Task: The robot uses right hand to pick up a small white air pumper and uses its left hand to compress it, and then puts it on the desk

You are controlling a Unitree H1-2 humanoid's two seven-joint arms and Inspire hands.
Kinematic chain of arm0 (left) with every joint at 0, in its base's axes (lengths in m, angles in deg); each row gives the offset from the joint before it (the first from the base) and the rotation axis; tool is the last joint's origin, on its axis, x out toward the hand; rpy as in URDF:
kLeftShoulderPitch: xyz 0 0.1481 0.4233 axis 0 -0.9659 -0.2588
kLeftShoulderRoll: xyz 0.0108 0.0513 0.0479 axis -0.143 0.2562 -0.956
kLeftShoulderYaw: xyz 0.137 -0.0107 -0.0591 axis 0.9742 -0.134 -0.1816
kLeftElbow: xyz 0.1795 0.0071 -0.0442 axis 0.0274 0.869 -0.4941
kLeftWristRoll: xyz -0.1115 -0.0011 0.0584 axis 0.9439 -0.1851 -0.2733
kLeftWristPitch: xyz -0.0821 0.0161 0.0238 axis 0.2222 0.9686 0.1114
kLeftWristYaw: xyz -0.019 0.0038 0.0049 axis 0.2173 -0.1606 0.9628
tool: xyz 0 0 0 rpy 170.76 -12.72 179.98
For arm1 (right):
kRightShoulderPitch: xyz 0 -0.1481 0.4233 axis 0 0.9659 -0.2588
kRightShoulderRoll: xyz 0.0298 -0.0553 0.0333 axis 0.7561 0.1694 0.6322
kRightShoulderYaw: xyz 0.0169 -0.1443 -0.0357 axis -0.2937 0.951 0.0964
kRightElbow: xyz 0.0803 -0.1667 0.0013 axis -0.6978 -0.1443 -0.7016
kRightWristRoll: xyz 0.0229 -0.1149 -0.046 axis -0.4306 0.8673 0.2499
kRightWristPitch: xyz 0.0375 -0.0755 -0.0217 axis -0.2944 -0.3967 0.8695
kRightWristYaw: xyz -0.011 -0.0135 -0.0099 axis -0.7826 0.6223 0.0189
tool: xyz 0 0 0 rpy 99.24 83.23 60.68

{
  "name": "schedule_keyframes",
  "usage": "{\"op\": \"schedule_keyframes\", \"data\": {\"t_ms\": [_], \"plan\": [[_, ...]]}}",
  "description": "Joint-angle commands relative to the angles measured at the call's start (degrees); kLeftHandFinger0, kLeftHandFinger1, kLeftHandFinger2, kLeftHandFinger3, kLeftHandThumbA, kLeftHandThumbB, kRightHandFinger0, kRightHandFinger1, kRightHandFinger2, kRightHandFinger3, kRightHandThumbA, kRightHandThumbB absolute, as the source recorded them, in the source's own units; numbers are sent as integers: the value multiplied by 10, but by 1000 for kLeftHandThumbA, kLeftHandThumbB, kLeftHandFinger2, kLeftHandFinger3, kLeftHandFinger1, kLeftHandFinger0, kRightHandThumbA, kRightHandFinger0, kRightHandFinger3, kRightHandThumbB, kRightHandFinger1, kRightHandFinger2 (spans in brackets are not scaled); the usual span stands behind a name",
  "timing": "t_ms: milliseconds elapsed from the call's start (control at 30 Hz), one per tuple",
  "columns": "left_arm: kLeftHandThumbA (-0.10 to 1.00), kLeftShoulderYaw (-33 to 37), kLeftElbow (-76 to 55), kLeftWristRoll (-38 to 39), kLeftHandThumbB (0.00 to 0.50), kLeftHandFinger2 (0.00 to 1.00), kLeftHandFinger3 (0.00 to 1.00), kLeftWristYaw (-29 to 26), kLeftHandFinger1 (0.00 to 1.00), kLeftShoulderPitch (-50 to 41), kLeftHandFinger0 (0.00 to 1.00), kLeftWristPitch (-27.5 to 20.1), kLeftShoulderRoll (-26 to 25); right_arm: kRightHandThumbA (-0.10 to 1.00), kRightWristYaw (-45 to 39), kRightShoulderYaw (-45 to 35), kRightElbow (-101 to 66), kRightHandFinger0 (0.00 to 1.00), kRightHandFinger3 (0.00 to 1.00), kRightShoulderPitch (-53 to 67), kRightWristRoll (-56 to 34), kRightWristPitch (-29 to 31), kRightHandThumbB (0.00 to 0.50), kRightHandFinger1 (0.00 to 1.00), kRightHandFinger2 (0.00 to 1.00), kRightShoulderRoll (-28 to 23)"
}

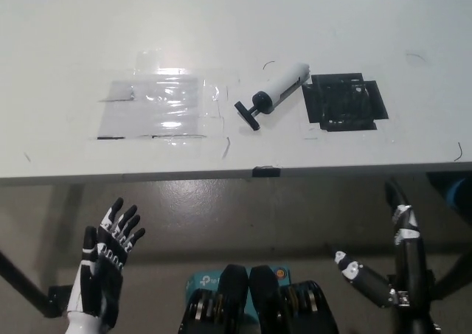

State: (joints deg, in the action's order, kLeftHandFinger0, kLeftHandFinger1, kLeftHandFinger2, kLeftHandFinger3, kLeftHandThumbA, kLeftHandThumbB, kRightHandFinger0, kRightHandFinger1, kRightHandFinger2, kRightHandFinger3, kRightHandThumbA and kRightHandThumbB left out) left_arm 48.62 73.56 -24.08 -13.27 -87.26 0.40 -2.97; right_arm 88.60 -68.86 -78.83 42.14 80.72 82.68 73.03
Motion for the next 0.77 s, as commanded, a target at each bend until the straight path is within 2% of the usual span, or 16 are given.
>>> {"op": "schedule_keyframes", "data": {"t_ms": [0,100,167,267,333,400,500,733], "plan": [[1000,-4,6,-36,260,1000,1000,33,1000,-9,1000,-81,-11,906,-37,6,38,1000,1000,-22,-21,61,123,1000,1000,11],[1000,-7,15,-40,269,1000,1000,42,1000,-10,1000,-90,-17,938,-51,0,63,1000,1000,-20,-28,61,190,1000,1000,21],[1000,-9,22,-44,276,1000,1000,45,1000,-9,1000,-95,-19,955,-57,-2,80,1000,1000,-16,-23,61,205,1000,1000,23],[1000,-13,37,-43,271,1000,1000,50,1000,-8,1000,-95,-22,949,-76,0,95,1000,1000,-11,-27,57,183,1000,1000,25],[1000,-15,54,-39,262,1000,1000,57,1000,-8,1000,-95,-22,913,-88,3,108,1000,1000,-10,-29,60,155,1000,1000,22],[1000,-17,69,-40,251,1000,1000,60,1000,-3,1000,-99,-22,878,-94,0,117,1000,1000,-12,-31,61,148,1000,1000,21],[1000,-18,93,-50,206,1000,1000,63,1000,7,1000,-102,-22,904,-100,-7,127,1000,1000,-19,-27,61,184,1000,1000,19],[1000,-21,123,-73,157,1000,1000,56,1000,21,1000,-118,-13,931,-122,-14,120,1000,1000,-28,-26,41,175,1000,1000,14]]}}
